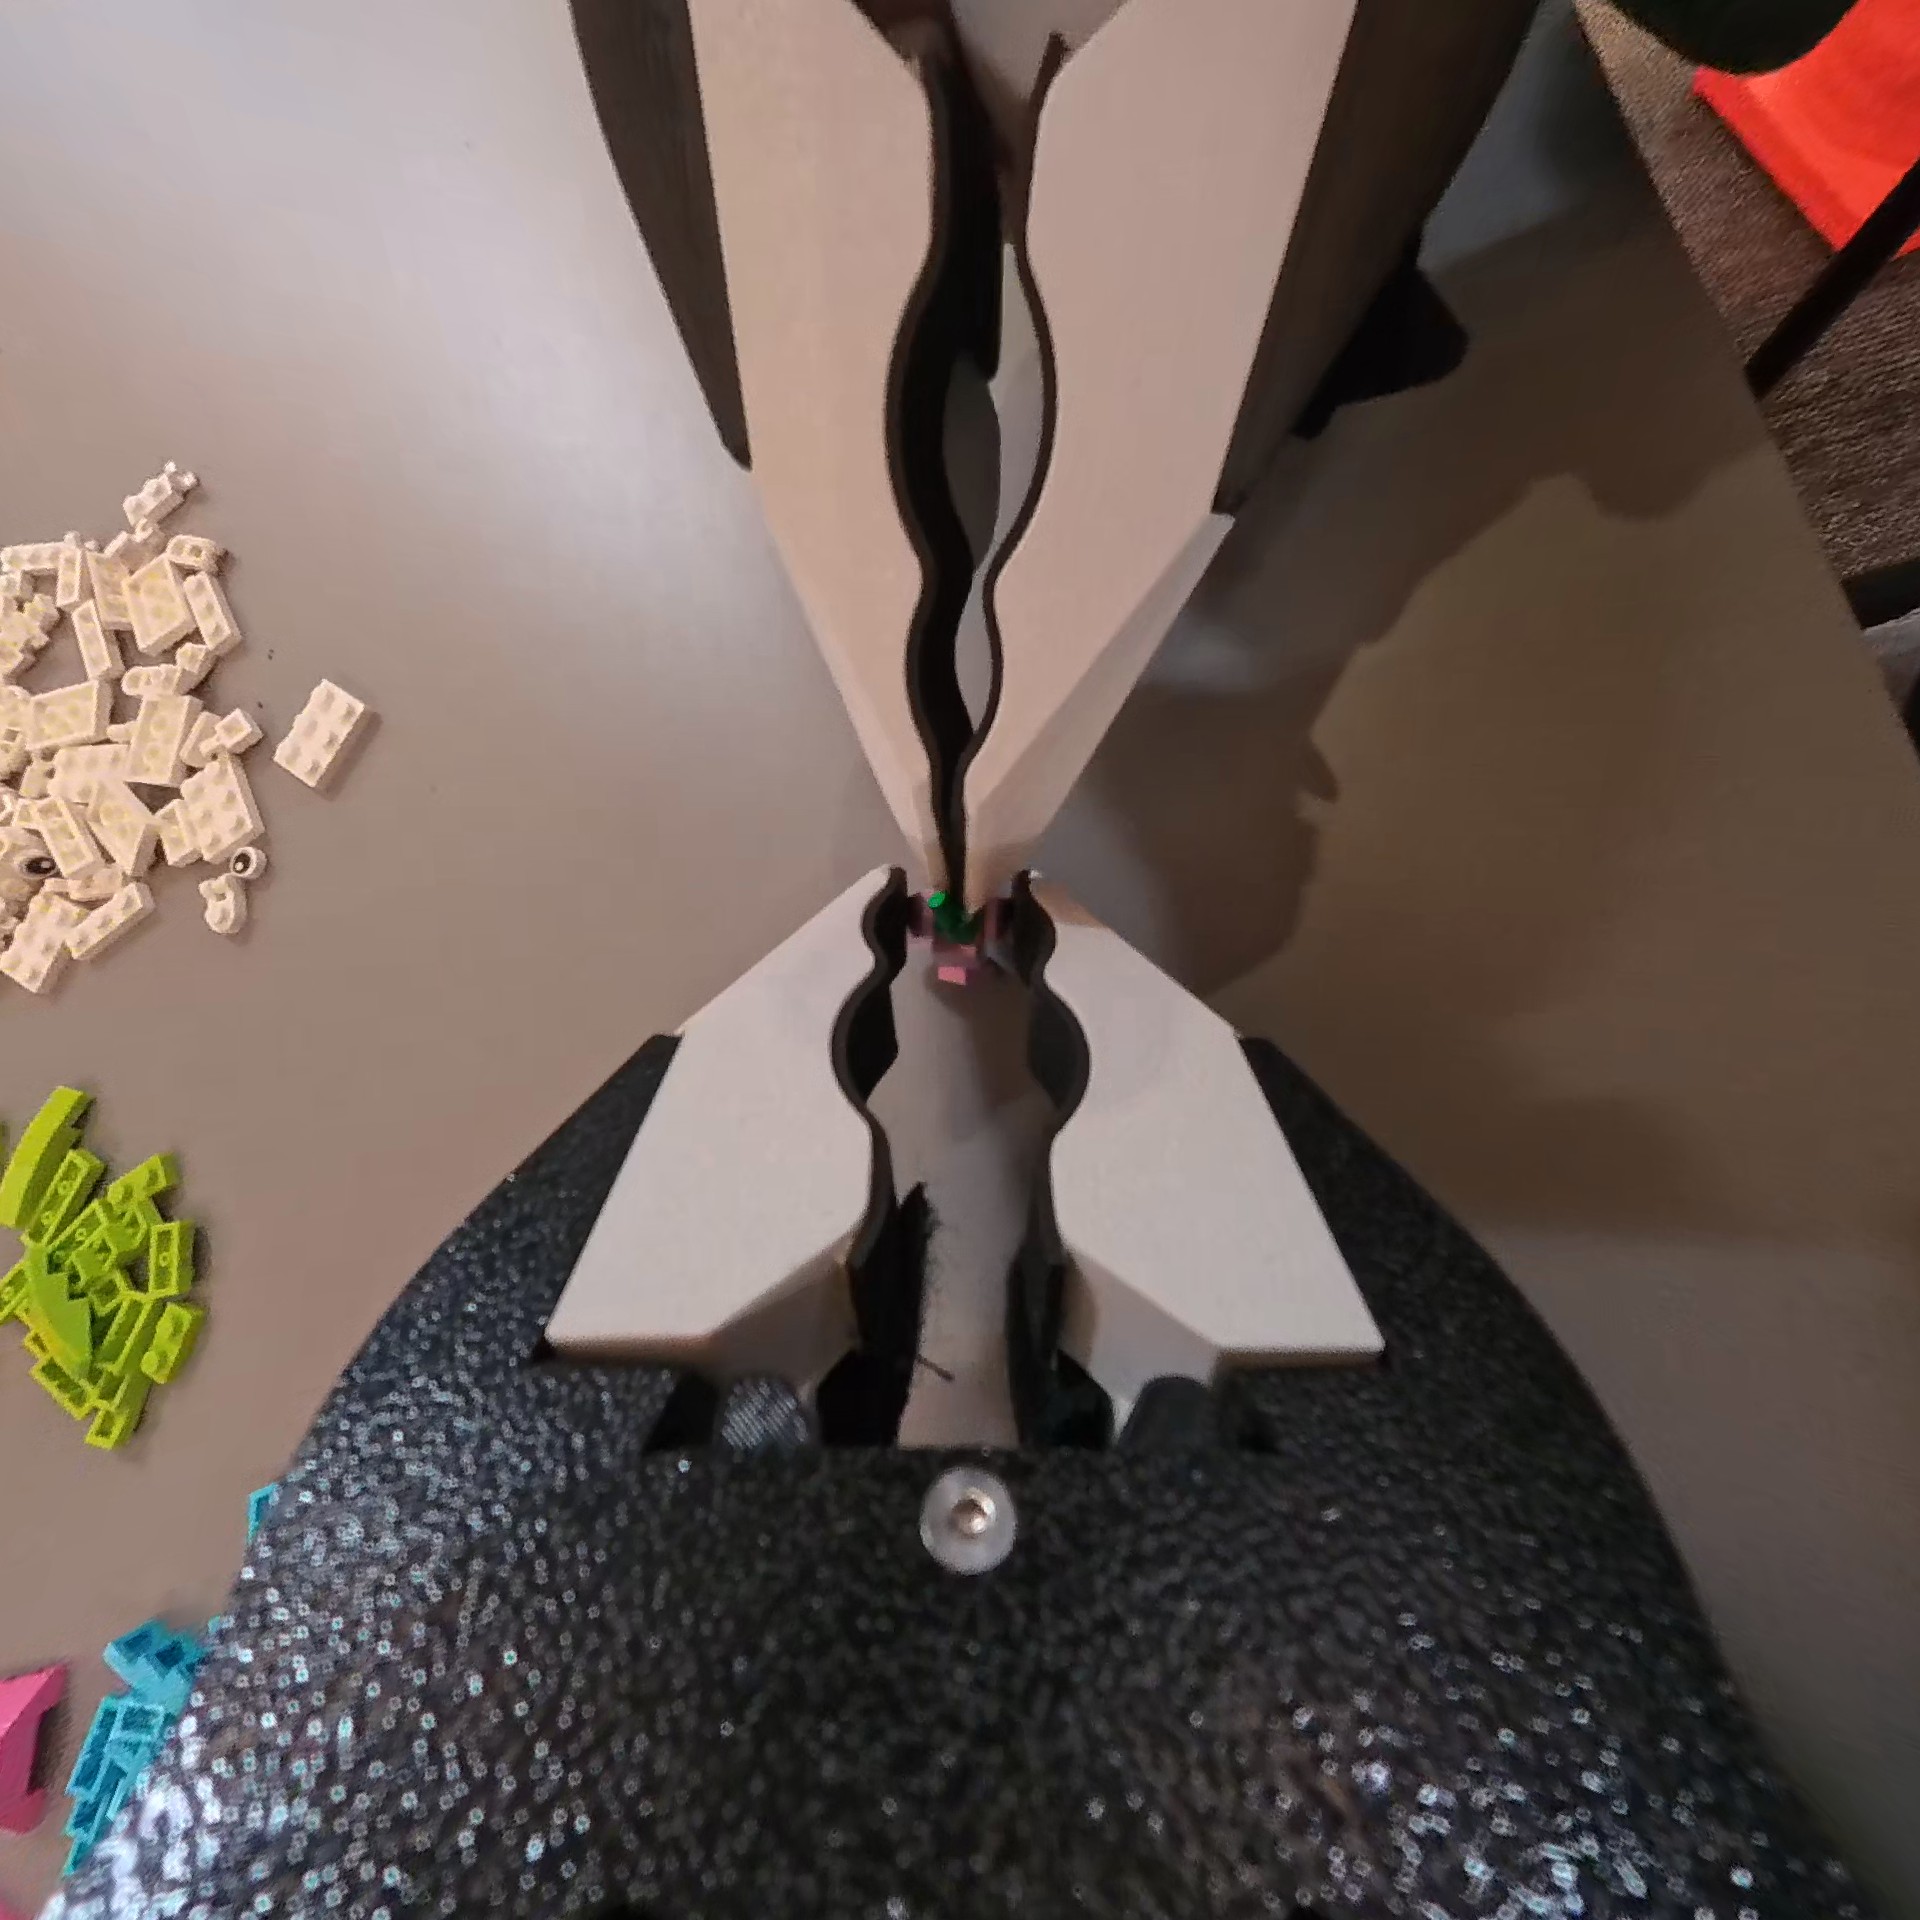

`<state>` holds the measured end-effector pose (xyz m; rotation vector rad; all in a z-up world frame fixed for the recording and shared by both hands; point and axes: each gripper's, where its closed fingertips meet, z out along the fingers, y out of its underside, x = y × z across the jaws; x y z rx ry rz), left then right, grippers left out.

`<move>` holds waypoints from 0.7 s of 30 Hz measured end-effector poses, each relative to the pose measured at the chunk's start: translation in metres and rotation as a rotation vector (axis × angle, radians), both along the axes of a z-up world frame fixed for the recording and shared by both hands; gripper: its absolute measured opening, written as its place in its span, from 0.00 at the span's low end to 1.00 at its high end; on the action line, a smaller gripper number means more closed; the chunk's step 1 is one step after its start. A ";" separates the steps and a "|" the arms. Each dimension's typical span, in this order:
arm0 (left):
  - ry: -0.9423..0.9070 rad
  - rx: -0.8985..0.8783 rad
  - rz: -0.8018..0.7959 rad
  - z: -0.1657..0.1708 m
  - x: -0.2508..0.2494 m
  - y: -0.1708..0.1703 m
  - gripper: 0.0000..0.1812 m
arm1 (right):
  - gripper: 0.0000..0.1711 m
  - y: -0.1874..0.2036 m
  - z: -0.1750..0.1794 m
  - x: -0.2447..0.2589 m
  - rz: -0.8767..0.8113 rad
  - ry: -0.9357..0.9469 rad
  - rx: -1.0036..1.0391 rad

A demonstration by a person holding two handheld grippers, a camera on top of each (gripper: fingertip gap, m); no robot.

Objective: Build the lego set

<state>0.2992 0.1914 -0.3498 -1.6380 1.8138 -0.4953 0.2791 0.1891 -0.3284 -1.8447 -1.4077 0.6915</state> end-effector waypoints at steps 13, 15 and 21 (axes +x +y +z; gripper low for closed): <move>-0.059 -0.108 0.016 0.002 0.000 -0.001 0.10 | 0.00 0.003 0.012 0.001 -0.016 0.143 -0.063; -0.061 -0.162 0.010 0.000 0.000 -0.004 0.10 | 0.00 0.008 0.016 0.003 -0.034 0.173 -0.051; -0.164 -0.263 0.011 0.016 -0.002 -0.005 0.15 | 0.00 0.017 0.022 0.008 -0.075 0.260 -0.018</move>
